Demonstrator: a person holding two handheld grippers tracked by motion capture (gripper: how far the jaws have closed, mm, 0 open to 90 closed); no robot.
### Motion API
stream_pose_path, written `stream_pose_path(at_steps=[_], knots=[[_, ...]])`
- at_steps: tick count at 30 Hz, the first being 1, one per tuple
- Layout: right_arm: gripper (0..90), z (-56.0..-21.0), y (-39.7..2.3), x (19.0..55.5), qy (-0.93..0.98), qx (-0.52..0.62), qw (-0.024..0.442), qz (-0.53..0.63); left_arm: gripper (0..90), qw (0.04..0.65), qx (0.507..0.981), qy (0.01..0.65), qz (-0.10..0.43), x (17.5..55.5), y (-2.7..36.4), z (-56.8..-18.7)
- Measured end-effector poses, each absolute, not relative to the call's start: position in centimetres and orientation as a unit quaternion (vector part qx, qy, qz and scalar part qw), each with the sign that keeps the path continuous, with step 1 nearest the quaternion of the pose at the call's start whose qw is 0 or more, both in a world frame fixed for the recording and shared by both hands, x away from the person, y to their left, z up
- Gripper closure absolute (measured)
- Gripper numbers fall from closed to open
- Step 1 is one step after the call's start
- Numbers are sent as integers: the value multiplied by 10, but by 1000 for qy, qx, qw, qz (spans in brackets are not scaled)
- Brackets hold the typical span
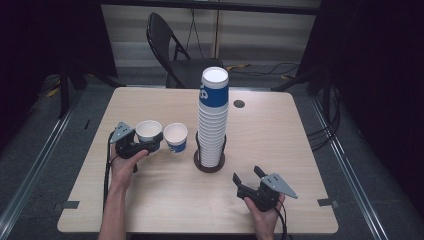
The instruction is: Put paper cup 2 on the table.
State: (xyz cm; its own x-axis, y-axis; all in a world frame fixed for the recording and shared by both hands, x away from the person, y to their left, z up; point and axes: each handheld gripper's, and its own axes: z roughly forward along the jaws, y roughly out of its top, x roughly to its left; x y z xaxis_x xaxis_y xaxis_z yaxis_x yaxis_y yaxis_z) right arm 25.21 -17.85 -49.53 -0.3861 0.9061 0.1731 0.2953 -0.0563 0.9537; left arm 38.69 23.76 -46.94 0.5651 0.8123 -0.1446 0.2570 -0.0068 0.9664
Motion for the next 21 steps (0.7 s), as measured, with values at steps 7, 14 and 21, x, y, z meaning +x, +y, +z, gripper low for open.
stream_pose_path(at_steps=[7,14,21], knots=[[169,-495,-178,252,627,479,279,547,159,553,686,418,224,392,237,-479],[171,-495,-178,252,627,479,281,546,152,532,698,430,212,391,236,-486],[172,-495,-178,252,627,479,282,546,154,517,708,431,214,387,236,-490]])
